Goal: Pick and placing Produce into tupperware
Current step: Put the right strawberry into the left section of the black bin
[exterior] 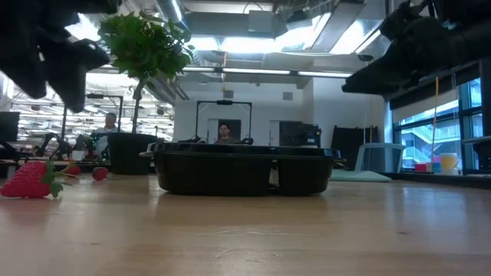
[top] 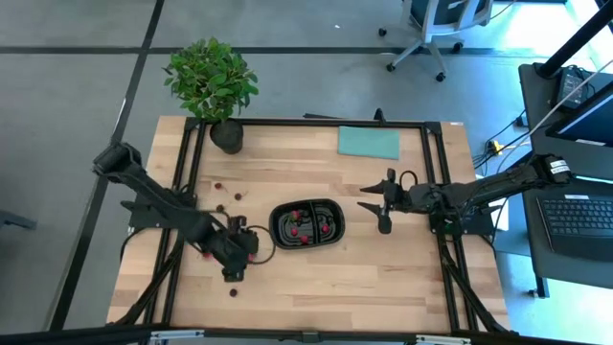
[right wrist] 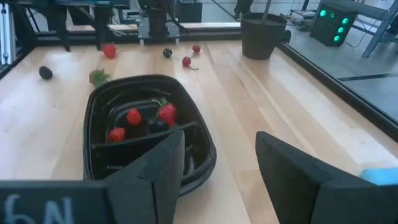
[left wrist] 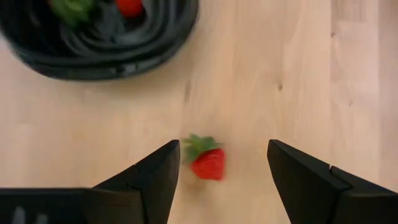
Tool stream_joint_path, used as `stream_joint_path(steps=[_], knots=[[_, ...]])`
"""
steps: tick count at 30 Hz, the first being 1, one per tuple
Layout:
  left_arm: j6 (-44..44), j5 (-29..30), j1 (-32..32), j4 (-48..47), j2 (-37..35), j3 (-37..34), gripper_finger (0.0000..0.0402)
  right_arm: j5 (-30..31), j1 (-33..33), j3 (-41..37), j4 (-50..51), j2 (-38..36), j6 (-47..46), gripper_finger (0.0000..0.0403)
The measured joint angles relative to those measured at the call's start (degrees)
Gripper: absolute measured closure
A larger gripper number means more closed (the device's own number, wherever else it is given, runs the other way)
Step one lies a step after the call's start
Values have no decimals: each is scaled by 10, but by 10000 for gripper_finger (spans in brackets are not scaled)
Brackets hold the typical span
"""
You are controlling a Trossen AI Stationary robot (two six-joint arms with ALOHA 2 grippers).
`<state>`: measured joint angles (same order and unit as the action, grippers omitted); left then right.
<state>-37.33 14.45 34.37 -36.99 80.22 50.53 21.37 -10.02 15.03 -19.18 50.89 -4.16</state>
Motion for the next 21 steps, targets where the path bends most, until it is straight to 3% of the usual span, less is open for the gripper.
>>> stream_joint_path(steps=[11, 21], knots=[[-195, -53, -17, -21, 101, 19, 167, 0, 0, -13, 10, 0, 1, 203], [-206, -67, -34, -46, 145, 19, 167, 0, 0, -13, 10, 0, 1, 203]])
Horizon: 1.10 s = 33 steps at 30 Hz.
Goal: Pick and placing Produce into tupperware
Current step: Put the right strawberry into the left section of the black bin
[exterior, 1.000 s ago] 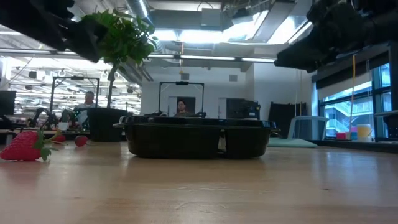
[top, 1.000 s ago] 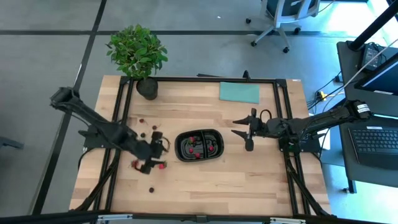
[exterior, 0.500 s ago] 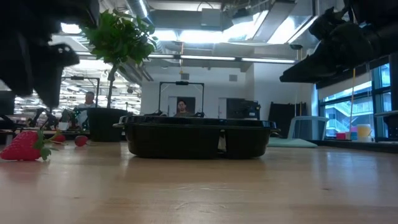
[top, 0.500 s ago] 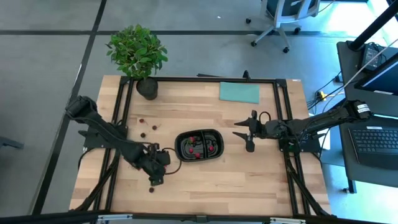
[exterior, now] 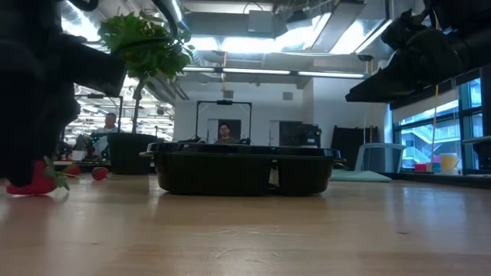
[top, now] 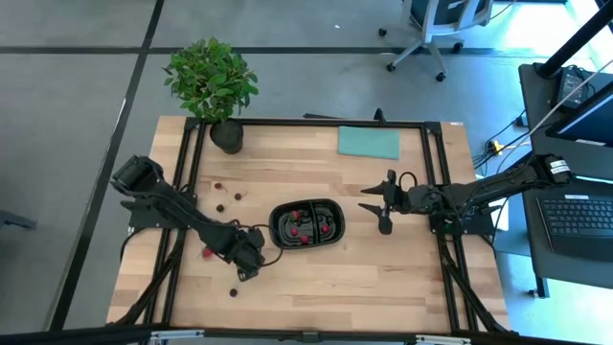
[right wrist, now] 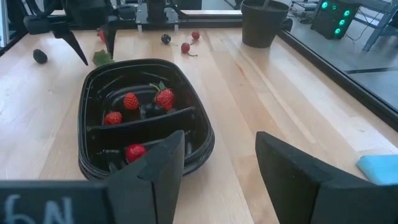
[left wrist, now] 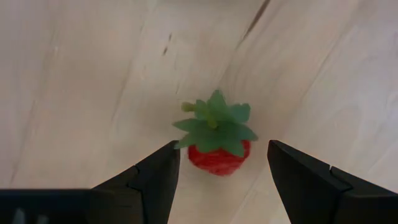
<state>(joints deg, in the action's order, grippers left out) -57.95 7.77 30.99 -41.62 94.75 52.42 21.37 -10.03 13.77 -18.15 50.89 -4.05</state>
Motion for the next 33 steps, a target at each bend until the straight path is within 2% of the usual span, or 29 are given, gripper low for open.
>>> stream_joint_path(steps=[13, 21, 26, 33], knots=[[22, 9, -8, 1, 11, -2, 167, 0, 0, 0, 1, 0, 1, 203], [35, -11, -18, 1, 35, 0, 174, 0, 0, 0, 7, 0, 1, 203], [45, -23, -18, -2, 36, 8, 198, 0, 0, 0, 7, 0, 1, 203], [47, -26, -18, -12, 39, 20, 252, 0, 0, 0, 7, 0, 1, 203]])
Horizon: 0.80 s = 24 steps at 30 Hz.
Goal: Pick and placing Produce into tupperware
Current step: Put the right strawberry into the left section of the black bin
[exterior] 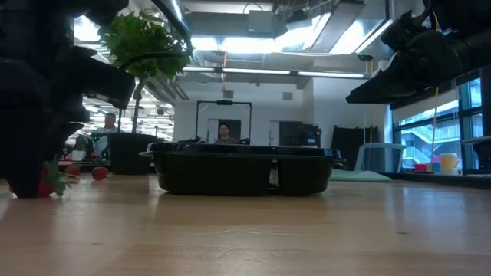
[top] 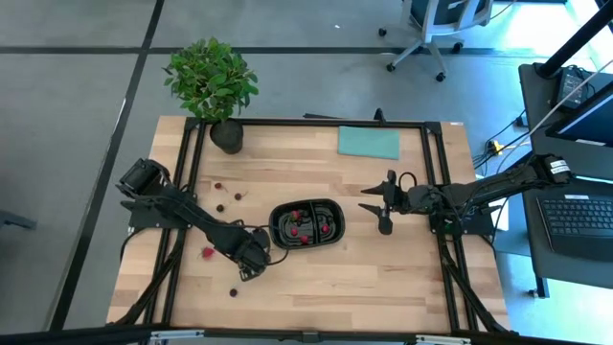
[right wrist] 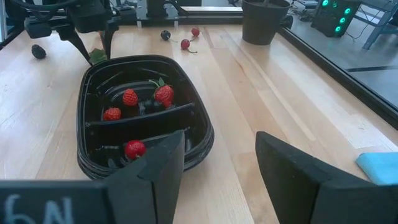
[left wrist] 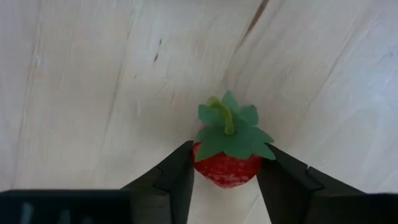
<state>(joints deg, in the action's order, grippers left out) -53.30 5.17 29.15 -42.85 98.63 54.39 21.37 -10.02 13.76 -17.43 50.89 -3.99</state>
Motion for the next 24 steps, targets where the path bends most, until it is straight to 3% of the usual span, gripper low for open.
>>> stream_joint_path(steps=[4, 15, 24], knots=[[12, 0, 0, -2, 0, 0, 270, 0, 0, 0, 0, 0, 0, 203], [30, 0, -2, -6, -3, 2, 265, 0, 0, 0, 0, 0, 0, 203], [96, 27, -26, -126, -26, 88, 261, 0, 0, 0, 0, 0, 0, 203]])
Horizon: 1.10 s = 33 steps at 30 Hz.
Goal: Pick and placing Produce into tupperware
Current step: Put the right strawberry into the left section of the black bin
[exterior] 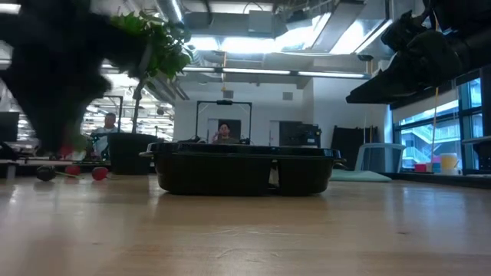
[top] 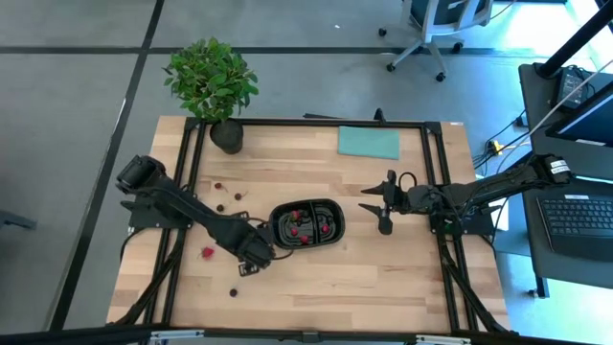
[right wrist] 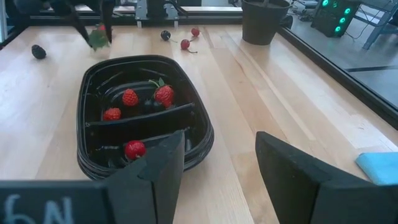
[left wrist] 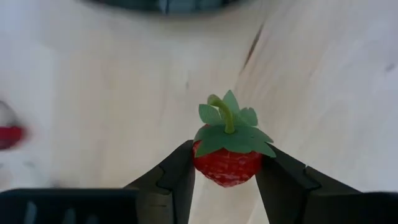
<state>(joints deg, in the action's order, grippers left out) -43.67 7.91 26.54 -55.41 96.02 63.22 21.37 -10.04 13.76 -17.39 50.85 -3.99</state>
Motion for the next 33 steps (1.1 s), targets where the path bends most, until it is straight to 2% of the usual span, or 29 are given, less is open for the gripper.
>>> stream_joint_path(steps=[4, 8, 18, 25, 33], knots=[[58, 42, -24, -44, -4, 55, 262, 0, 1, 0, 0, 1, 1, 203], [141, 69, -64, -30, -5, 94, 264, 0, 1, 0, 0, 1, 1, 203], [338, 60, -148, 137, -3, 99, 261, 0, 1, 0, 1, 1, 2, 203], [354, 60, -161, 173, -3, 98, 261, 0, 1, 0, 1, 1, 4, 203], [367, 59, -163, 232, -2, 54, 260, 0, 1, 0, 1, 1, 13, 203]])
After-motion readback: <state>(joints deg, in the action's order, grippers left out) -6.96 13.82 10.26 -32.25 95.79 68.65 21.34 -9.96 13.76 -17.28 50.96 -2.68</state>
